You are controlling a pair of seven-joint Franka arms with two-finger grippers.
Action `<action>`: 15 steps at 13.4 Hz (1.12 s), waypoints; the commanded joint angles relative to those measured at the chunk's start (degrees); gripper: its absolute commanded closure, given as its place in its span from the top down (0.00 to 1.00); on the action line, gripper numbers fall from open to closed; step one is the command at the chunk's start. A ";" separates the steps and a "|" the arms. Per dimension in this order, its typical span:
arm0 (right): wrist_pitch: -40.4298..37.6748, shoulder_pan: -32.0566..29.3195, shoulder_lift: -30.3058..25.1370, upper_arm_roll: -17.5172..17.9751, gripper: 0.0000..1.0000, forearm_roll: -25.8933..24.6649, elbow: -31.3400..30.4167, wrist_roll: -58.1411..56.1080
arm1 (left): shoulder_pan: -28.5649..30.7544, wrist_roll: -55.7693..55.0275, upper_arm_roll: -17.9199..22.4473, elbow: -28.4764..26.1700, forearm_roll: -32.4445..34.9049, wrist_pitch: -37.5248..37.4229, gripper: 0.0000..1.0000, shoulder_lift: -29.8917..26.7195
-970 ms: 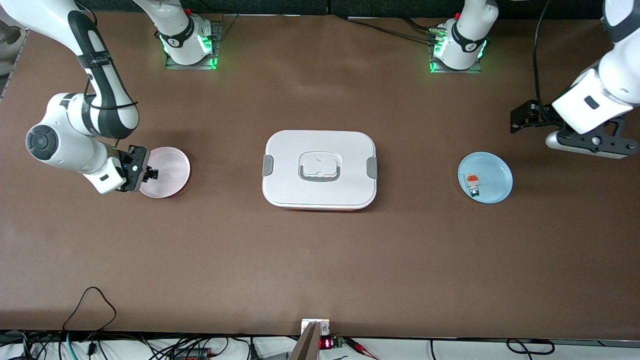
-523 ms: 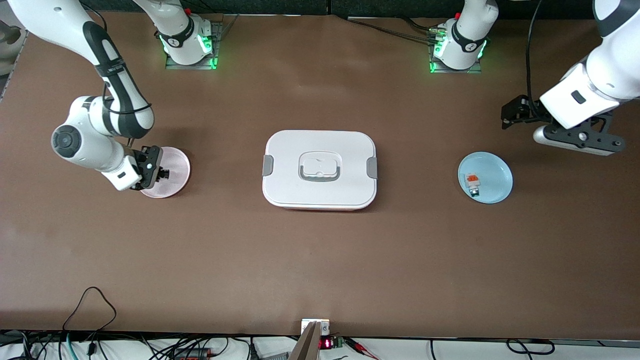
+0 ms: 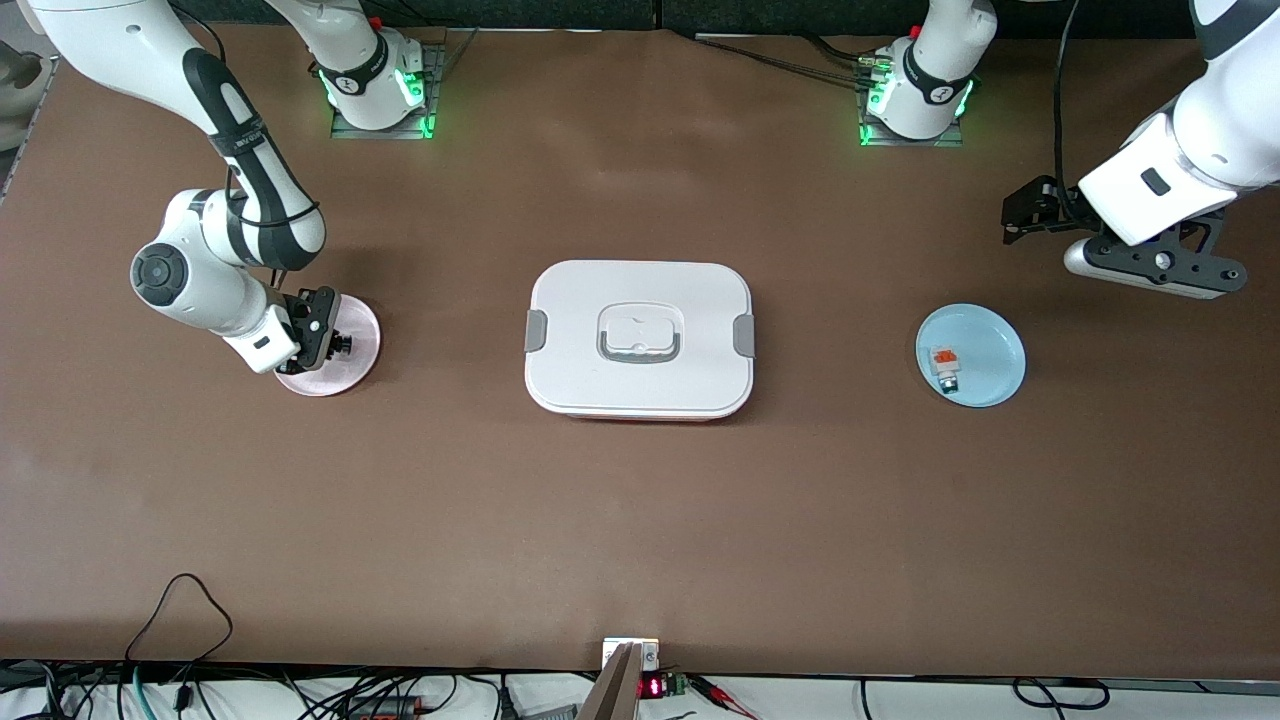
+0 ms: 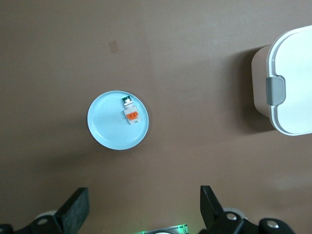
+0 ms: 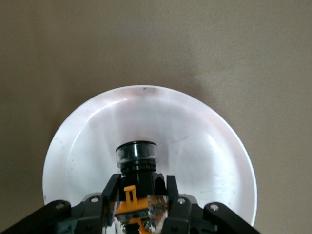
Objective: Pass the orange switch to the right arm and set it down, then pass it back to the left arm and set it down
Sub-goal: 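Lower the switch onto the white plate with the right gripper, then open the right gripper and lift it off the switch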
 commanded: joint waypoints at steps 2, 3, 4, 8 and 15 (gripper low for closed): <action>-2.52 -0.02 -2.30 -0.04 0.83 2.44 -0.93 -0.87 | 0.32 0.73 0.83 1.50 -1.08 1.00 1.00 -0.02; -3.31 -0.10 -2.30 -0.12 1.00 3.67 -0.75 -0.86 | 1.11 0.82 0.40 1.50 -0.90 1.26 1.00 0.51; -4.45 -0.10 -2.38 -0.12 1.00 4.98 -0.49 -0.95 | 3.64 1.09 -0.91 1.50 -0.99 1.18 1.00 0.42; -9.88 -0.02 -4.05 -0.04 1.00 5.96 2.83 1.06 | 6.84 0.56 -4.71 1.50 -0.12 0.74 1.00 0.34; -33.53 1.74 -5.02 0.05 1.00 9.48 24.72 18.61 | 7.62 1.00 -5.41 1.50 2.00 0.83 1.00 0.69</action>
